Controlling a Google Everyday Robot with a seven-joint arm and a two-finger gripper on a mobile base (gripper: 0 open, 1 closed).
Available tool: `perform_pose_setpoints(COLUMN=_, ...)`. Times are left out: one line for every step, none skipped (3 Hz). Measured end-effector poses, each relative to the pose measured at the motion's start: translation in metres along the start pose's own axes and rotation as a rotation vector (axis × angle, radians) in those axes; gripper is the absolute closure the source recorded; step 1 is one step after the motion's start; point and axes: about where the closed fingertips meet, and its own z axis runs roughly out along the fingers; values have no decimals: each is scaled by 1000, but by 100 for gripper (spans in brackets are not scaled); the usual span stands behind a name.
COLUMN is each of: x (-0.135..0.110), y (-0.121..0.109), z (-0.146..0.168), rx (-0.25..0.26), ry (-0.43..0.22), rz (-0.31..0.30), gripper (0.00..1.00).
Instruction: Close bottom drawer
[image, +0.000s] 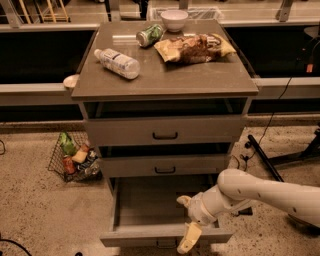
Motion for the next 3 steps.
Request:
perform_pose_setpoints(x=58, y=-14, z=44, rx=-37, ry=41, rz=18, gripper=0)
perform_pose_setpoints(x=106, y=-21, z=76, rx=-62, ry=64, rz=44, gripper=0)
perform_pose_setpoints(x=142, y=-27, z=100, rx=-59, ry=52, rz=57, gripper=14)
